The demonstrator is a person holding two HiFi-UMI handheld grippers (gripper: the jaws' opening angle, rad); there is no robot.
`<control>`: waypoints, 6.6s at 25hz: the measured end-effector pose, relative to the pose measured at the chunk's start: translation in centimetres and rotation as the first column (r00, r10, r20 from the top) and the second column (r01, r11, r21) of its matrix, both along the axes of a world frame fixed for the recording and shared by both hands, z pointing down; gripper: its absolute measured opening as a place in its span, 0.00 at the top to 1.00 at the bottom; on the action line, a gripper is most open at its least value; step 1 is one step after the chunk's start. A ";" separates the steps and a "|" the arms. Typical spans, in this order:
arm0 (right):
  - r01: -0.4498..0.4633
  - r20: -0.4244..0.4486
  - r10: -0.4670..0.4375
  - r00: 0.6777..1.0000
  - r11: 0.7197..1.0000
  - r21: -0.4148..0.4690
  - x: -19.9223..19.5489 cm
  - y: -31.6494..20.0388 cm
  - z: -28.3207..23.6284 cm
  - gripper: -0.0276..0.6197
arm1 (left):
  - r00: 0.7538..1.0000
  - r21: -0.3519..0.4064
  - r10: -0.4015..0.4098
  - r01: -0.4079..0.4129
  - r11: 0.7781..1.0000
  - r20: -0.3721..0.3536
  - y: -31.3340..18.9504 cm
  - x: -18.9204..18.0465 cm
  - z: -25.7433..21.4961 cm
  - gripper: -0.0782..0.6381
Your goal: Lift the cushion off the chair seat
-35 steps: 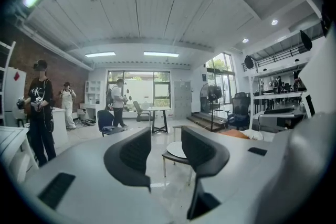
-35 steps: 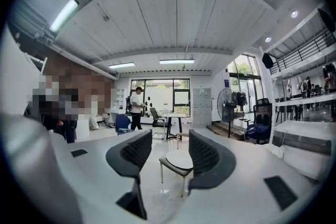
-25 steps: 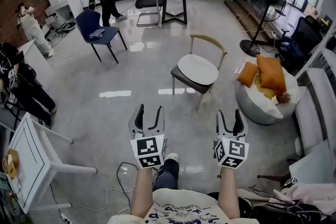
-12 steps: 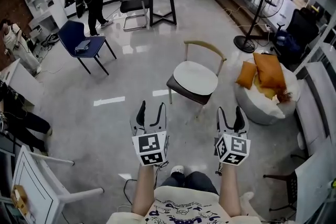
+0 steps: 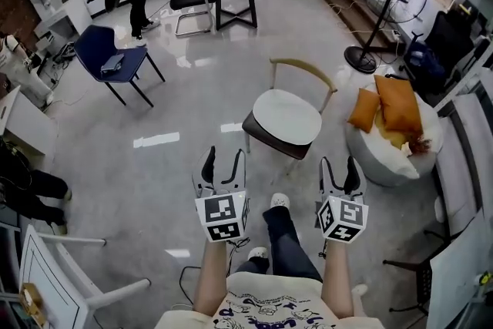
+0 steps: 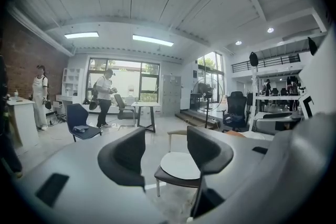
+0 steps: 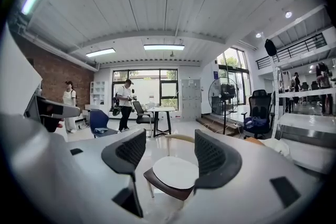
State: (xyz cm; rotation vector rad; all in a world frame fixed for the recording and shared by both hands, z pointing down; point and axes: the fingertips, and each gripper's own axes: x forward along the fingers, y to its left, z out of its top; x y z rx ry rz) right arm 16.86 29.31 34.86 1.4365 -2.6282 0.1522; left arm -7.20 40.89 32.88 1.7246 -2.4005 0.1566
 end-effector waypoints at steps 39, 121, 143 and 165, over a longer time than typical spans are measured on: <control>-0.001 -0.112 -0.024 0.993 0.976 -0.216 -13.7 -46.3 11.2 0.49 | 0.996 -0.194 -0.042 0.027 0.981 -0.078 -45.1 -15.7 9.6 0.55; -0.477 -0.497 0.115 0.860 0.526 -0.704 -10.7 -56.2 65.8 0.70 | 0.892 -0.777 0.229 -0.451 0.439 -0.389 -67.2 -20.5 68.5 0.65; -0.433 -0.440 0.185 0.879 0.696 -0.573 -7.4 -52.1 45.0 0.89 | 0.920 -0.726 0.259 -0.392 0.565 -0.295 -61.4 -17.1 48.6 0.81; -0.484 -0.286 0.413 0.865 0.836 -0.257 -0.5 -53.5 14.1 0.88 | 0.924 -0.434 0.350 -0.382 0.816 -0.156 -65.2 -10.4 17.2 0.81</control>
